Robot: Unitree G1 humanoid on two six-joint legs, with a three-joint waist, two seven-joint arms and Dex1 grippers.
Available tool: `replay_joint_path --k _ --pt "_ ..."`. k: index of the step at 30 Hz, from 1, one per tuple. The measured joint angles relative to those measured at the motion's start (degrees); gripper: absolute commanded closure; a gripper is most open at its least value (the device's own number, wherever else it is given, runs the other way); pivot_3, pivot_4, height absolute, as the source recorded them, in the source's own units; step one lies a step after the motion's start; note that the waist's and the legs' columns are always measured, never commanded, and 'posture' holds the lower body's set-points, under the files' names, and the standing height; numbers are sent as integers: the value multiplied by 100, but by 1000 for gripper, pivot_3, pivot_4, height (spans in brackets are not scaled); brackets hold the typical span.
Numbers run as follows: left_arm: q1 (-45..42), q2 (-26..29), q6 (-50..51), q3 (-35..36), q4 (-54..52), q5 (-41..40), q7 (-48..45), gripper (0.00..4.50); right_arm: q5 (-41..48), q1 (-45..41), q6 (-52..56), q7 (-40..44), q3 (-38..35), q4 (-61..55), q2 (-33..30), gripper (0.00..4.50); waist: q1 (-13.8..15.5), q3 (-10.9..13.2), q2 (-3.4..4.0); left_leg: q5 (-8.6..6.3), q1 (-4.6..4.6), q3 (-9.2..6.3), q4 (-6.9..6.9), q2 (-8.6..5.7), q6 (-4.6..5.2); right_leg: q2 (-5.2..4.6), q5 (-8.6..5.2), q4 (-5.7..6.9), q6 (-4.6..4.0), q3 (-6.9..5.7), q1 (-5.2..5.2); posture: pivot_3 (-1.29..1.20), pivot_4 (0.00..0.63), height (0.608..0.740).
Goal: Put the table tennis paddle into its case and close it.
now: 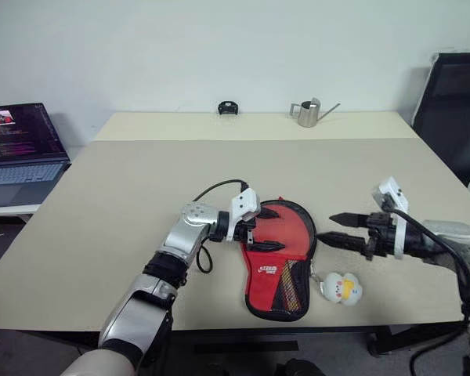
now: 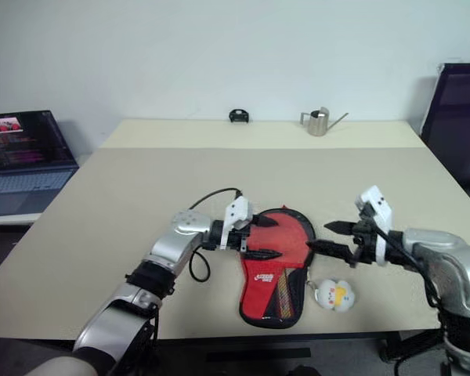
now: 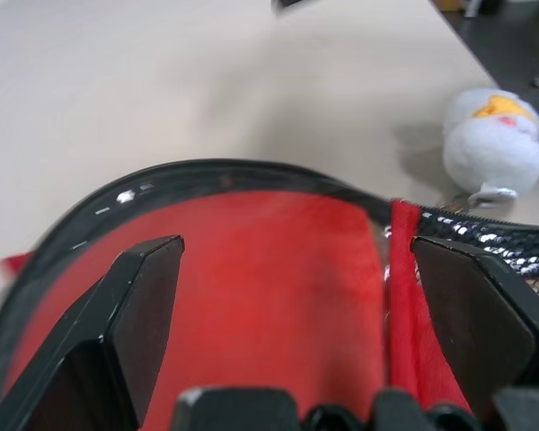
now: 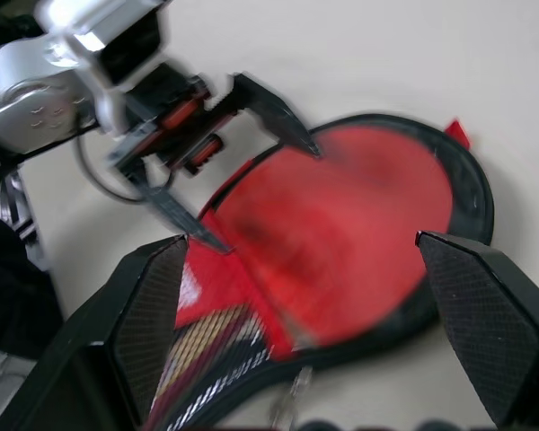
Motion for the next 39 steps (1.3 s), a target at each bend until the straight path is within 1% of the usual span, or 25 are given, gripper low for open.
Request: replay_joint_path --k 2,4,5,8,13,17,24,27,30,33,34,35,38,39 --pt "-115 -93 -218 -30 255 120 -34 67 167 526 102 -23 -156 -417 -321 56 17 0 0 0 0 1 0 -6 0 9 -1 -1 1 -1 2 0 150 740" --pt "-169 -128 -350 -31 441 183 -36 67 254 803 115 -51 -222 -641 -514 56 -1 1 -2 0 3 8 1 -8 0 11 -1 -1 2 9 2 0 150 740" --pt "-229 -251 -477 -38 622 256 -35 67 266 1197 34 -58 -291 -926 -793 56 17 0 0 0 3 6 0 -10 0 9 -2 -2 5 6 3 0 150 740" --pt "-238 -338 -667 -42 980 386 -31 67 279 1595 -102 -97 -290 -1315 -974 56 -2 8 -16 0 5 12 1 -10 0 13 -6 -3 12 12 6 0 150 740" --pt "-253 -516 -866 -42 1303 519 -21 67 75 1904 -601 -264 31 -1386 -1111 56 -2 10 -20 0 7 12 3 -11 0 14 -14 -2 29 11 7 0 150 740" --pt "-258 -563 -943 -41 1328 554 -24 67 -154 2080 -989 -289 383 -1160 -1302 56 6 11 -22 0 7 13 4 -11 0 13 -12 -2 27 12 7 0 150 740" --pt "-256 -563 -948 -39 1329 578 -27 67 -805 2043 -1861 -172 1235 -436 -1502 56 4 11 -23 0 10 14 4 -10 0 14 -12 -2 27 13 7 0 150 740" --pt "-254 -558 -948 -39 1329 581 -25 67 -926 1873 -2070 -111 1426 -239 -1503 56 3 11 -23 0 11 15 5 -10 0 14 -11 -1 25 14 7 0 150 740" --pt "-251 -554 -948 -39 1329 582 -25 67 -1016 1698 -2182 -105 1518 -110 -1499 661 7 11 -23 0 10 14 5 -10 0 14 -1 0 8 12 7 0 150 740" --pt "-237 -548 -959 -38 1329 585 -21 67 -1031 1682 -2221 -106 1551 -92 -1476 1692 14 11 -23 0 10 13 5 -9 -1 14 -1 -1 7 13 7 0 150 740" --pt "-234 -548 -966 -37 1329 585 -18 67 -1031 1685 -2221 -105 1560 -92 -1472 2152 14 11 -22 0 10 13 5 -9 0 14 -1 -1 7 13 7 0 150 740" --pt "-233 -547 -970 -37 1328 585 -17 67 -1031 1687 -2221 -105 1560 -92 -1472 2371 14 11 -23 0 10 13 6 -9 0 14 0 0 7 13 7 0 150 740" --pt "-228 -546 -984 -36 1328 588 -12 67 -1028 1724 -2222 -104 1558 -106 -1473 3414 14 11 -22 0 11 13 6 -9 0 14 0 1 7 12 8 0 150 740" --pt "-227 -546 -992 -36 1328 589 -10 67 -1025 1738 -2221 -104 1558 -118 -1473 3673 14 11 -22 0 11 13 6 -9 -1 14 0 1 7 12 8 0 150 740"
